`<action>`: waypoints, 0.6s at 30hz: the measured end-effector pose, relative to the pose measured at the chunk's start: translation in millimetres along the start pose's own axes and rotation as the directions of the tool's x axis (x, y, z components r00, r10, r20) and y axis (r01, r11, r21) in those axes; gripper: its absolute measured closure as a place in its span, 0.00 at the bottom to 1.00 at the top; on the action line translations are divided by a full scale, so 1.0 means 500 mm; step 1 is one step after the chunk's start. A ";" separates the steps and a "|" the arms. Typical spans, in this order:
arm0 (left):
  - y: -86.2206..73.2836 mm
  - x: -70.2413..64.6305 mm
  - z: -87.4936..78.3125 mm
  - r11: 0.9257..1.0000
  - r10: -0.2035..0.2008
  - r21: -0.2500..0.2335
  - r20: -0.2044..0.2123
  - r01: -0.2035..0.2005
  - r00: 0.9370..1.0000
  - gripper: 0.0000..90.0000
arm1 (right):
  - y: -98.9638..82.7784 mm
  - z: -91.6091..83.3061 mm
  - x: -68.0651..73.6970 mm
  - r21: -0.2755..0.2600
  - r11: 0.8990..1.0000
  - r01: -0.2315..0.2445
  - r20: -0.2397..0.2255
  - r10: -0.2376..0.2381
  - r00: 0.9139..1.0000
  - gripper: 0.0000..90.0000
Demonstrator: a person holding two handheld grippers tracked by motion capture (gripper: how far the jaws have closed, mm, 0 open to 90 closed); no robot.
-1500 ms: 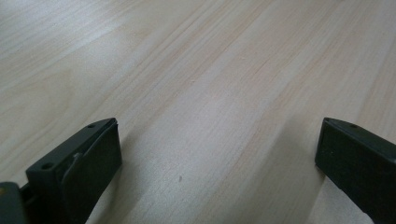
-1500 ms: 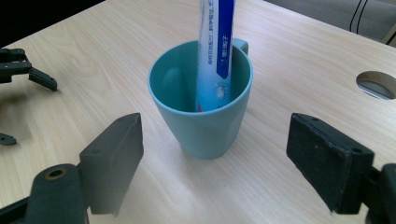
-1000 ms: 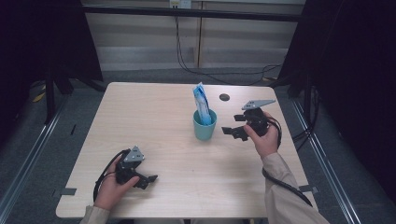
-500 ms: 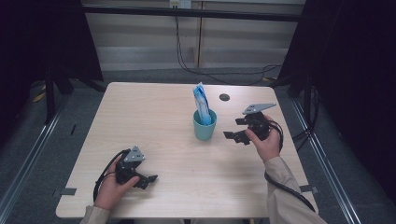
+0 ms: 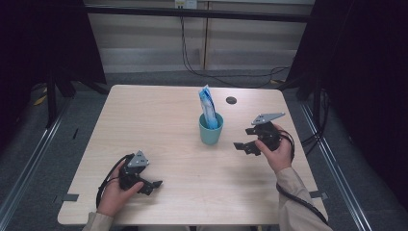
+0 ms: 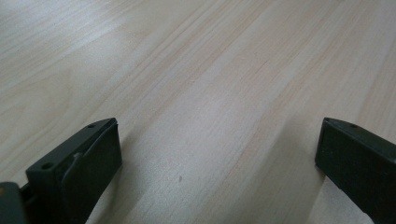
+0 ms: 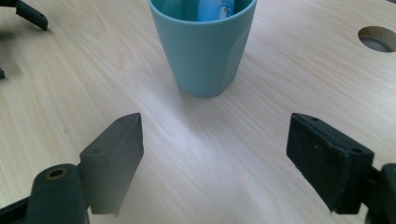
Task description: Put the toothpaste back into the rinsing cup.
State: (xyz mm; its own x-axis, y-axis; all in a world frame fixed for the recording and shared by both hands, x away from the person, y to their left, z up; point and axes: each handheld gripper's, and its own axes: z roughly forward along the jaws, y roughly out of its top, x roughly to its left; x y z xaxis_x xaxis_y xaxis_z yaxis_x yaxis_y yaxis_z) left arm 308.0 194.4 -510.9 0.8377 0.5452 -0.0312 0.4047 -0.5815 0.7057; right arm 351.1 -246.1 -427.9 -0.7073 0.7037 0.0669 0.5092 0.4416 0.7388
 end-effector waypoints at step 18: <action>0.000 0.000 0.000 1.000 0.000 0.000 0.000 0.000 1.000 0.00 | -0.051 -0.004 -0.003 0.028 1.000 0.000 0.004 0.000 1.000 0.20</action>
State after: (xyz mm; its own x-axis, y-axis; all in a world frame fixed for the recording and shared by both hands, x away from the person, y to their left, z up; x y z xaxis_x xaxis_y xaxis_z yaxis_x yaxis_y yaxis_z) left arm 308.0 194.4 -510.9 0.8377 0.5453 -0.0314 0.4048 -0.5813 0.7058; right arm 338.0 -259.6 -445.4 -0.7055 0.7058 0.0646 0.5228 0.4567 0.7198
